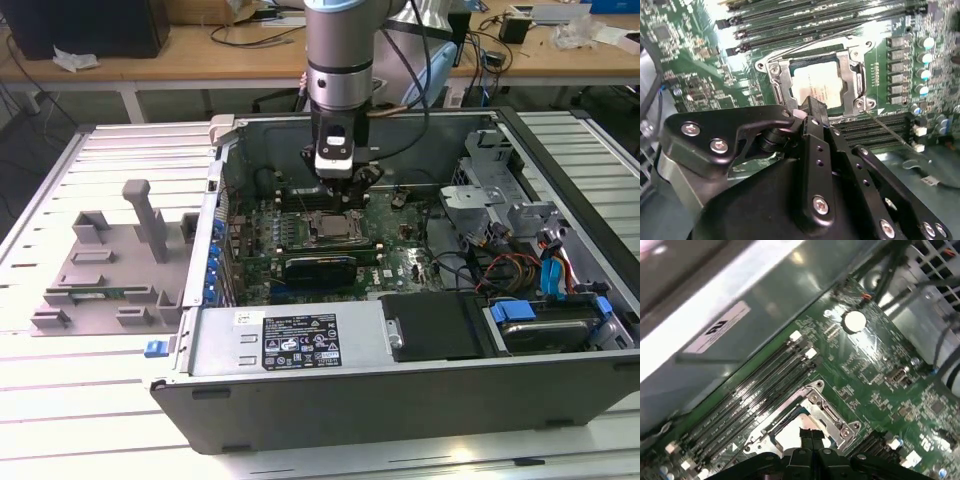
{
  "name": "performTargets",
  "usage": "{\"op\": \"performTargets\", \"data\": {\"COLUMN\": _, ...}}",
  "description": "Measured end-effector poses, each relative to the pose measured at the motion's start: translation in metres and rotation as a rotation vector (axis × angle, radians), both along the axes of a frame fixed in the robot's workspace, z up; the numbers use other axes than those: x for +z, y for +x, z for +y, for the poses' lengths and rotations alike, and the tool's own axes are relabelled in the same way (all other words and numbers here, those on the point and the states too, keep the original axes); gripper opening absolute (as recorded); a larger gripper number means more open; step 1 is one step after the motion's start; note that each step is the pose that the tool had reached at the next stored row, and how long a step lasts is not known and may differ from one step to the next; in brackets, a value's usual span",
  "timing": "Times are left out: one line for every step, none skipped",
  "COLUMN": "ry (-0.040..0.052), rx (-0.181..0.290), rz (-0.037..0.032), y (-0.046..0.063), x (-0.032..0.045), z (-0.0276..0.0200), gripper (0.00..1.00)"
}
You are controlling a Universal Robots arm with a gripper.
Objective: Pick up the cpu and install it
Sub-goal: 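Close the cpu cover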
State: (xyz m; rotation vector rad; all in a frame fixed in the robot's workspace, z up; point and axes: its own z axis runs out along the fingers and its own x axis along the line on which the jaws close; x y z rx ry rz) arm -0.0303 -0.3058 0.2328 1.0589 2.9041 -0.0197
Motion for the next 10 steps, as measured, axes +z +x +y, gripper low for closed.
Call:
{"op": "performTargets", "data": {"ry": 0.0, "rx": 0.054, "rz": 0.0, "y": 0.0, "x": -0.0001, "z": 0.0, "gripper": 0.11}}
{"op": "performTargets", "data": {"ry": 0.0, "rx": 0.102, "rz": -0.0001, "y": 0.0, "x": -0.0002, "z": 0.0, "gripper": 0.11}}
{"op": "performTargets", "data": {"ry": 0.0, "rx": 0.125, "rz": 0.0, "y": 0.0, "x": -0.0003, "z": 0.0, "gripper": 0.11}}
{"op": "performTargets", "data": {"ry": 0.0, "rx": 0.145, "rz": 0.0, "y": 0.0, "x": -0.0004, "z": 0.0, "gripper": 0.11}}
{"op": "performTargets", "data": {"ry": -0.0001, "rx": 0.171, "rz": 0.0, "y": 0.0, "x": -0.0005, "z": 0.0, "gripper": 0.11}}
{"op": "performTargets", "data": {"ry": -0.0002, "rx": 0.189, "rz": 0.0, "y": 0.0, "x": -0.0006, "z": 0.0, "gripper": 0.11}}
{"op": "performTargets", "data": {"ry": -0.0003, "rx": 0.212, "rz": 0.0, "y": 0.0, "x": -0.0008, "z": 0.0, "gripper": 0.11}}
{"op": "performTargets", "data": {"ry": -0.0006, "rx": 0.233, "rz": 0.0, "y": 0.0, "x": -0.001, "z": 0.0, "gripper": 0.11}}
{"op": "performTargets", "data": {"ry": -0.0012, "rx": 0.251, "rz": 0.0002, "y": 0.0, "x": -0.0011, "z": 0.0, "gripper": 0.11}}
{"op": "performTargets", "data": {"ry": -0.0023, "rx": 0.27, "rz": 0.0004, "y": 0.0, "x": -0.0013, "z": 0.0, "gripper": 0.11}}
